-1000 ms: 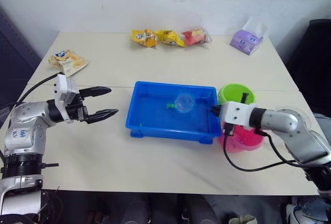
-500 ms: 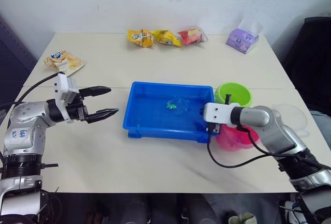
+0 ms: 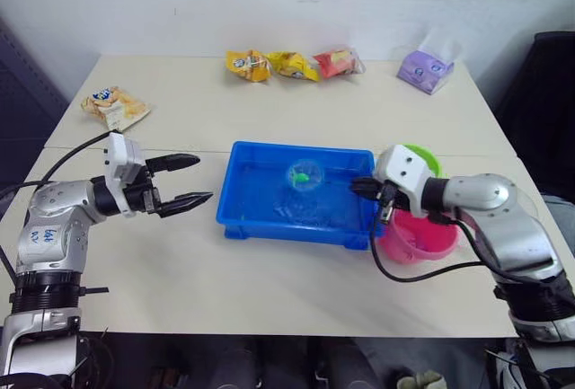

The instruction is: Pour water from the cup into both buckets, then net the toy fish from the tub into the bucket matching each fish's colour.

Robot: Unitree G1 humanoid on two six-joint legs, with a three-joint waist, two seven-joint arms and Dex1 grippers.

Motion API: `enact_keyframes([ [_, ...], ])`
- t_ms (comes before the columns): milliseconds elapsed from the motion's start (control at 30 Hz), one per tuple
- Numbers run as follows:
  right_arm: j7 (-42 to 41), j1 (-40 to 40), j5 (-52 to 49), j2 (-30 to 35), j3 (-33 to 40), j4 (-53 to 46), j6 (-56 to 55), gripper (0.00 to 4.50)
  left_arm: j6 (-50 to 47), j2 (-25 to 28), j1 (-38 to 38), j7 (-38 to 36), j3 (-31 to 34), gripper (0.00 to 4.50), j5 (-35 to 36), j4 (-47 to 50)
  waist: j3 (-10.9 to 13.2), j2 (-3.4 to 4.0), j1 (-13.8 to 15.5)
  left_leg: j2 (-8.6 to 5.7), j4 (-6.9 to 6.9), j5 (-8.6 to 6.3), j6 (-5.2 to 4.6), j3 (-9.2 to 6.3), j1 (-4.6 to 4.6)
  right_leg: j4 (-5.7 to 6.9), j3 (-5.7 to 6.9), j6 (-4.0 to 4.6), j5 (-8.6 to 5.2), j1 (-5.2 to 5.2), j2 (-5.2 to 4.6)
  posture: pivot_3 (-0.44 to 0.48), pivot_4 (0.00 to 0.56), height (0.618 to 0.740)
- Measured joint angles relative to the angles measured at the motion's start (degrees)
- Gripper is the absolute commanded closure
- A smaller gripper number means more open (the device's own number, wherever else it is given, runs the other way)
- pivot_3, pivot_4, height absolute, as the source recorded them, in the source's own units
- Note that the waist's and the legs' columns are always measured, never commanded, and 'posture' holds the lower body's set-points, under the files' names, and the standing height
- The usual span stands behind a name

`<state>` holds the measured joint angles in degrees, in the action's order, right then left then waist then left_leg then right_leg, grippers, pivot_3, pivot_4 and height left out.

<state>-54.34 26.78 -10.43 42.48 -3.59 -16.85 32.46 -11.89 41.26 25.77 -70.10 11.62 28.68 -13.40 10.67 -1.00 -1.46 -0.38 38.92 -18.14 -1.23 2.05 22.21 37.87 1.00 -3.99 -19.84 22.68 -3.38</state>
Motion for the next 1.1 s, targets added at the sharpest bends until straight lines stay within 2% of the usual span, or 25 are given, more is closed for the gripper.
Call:
enact_keyframes([
  [100, -0.2, -1.36, -3.14, 1.19, 3.52, -2.4, 1.14, 4.5, 0.05, -0.5, 0.18, -0.09, -0.75, 0.06, 0.0, 0.13, 0.0, 0.0, -0.12, 0.0, -0.03, 0.0, 0.0, 0.0, -0.01, 0.0, -0.01, 0.0, 0.0, 0.0, 0.0, 0.0, 0.15, 0.74],
  [200, -0.69, -5.17, -6.09, 3.47, 10.24, -3.35, 1.08, 4.5, 0.18, -0.92, 0.31, -0.52, -0.92, 0.06, 0.09, 0.22, 0.0, 0.0, 0.02, 0.0, -0.05, 0.0, 0.0, 0.0, 0.0, -0.04, 0.0, 0.0, 0.0, -0.02, 0.0, 0.0, 0.15, 0.74],
  [400, -0.84, -12.37, -9.0, 6.7, 22.19, -2.93, -2.47, 4.5, 0.05, -3.55, 0.79, -0.46, -1.13, 0.06, 0.37, 0.34, 0.0, 0.0, 0.22, 0.0, -0.04, -0.01, -0.02, 0.0, -0.02, -0.06, 0.0, -0.01, 0.0, -0.06, 0.0, 0.0, 0.15, 0.74],
  [567, -1.18, -17.66, -8.47, 8.82, 27.98, 0.56, -8.91, 4.5, -0.01, -5.15, 1.63, -0.44, -1.45, 0.06, 0.47, 0.37, 0.0, 0.0, 0.06, 0.0, -0.04, -0.01, -0.02, 0.02, -0.05, -0.04, -0.01, -0.01, 0.01, -0.09, 0.01, 0.0, 0.15, 0.74],
  [700, -0.92, -21.05, -4.53, 9.86, 29.28, 5.86, -18.59, 4.5, 0.15, -6.59, 3.27, -0.45, -1.65, 0.06, 0.39, 0.15, 0.0, 0.0, -0.04, 0.0, -0.04, 0.0, -0.02, 0.04, -0.08, -0.03, -0.02, -0.01, 0.0, -0.1, 0.03, 0.0, 0.15, 0.74],
  [867, 3.87, -23.47, 4.43, 9.84, 28.81, 15.21, -37.74, 4.5, 0.83, -7.95, 3.38, -0.54, -2.32, 0.06, 0.19, -1.17, 0.0, 0.0, 0.02, 0.0, -0.02, 0.01, 0.0, 0.07, -0.09, -0.01, -0.03, -0.02, 0.01, -0.09, 0.04, 0.0, 0.15, 0.74],
  [1000, 10.2, -23.66, 14.14, 11.27, 26.21, 21.46, -53.39, 4.5, 1.43, -9.72, 4.44, -0.31, -3.29, 0.06, 0.11, -1.33, 0.0, 0.0, 0.0, -0.01, 0.01, 0.02, 0.02, 0.08, -0.09, 0.01, -0.04, -0.02, 0.01, -0.09, 0.04, 0.0, 0.15, 0.74],
  [1100, 18.79, -23.39, 24.97, 13.91, 24.61, 25.19, -66.08, 4.5, 1.48, -10.94, 4.93, 0.56, -3.76, 0.06, 0.1, -1.01, 0.0, 0.01, -0.08, -0.01, 0.0, 0.03, 0.04, 0.11, -0.1, 0.02, -0.08, -0.02, 0.01, -0.09, 0.05, 0.0, 0.15, 0.74],
])
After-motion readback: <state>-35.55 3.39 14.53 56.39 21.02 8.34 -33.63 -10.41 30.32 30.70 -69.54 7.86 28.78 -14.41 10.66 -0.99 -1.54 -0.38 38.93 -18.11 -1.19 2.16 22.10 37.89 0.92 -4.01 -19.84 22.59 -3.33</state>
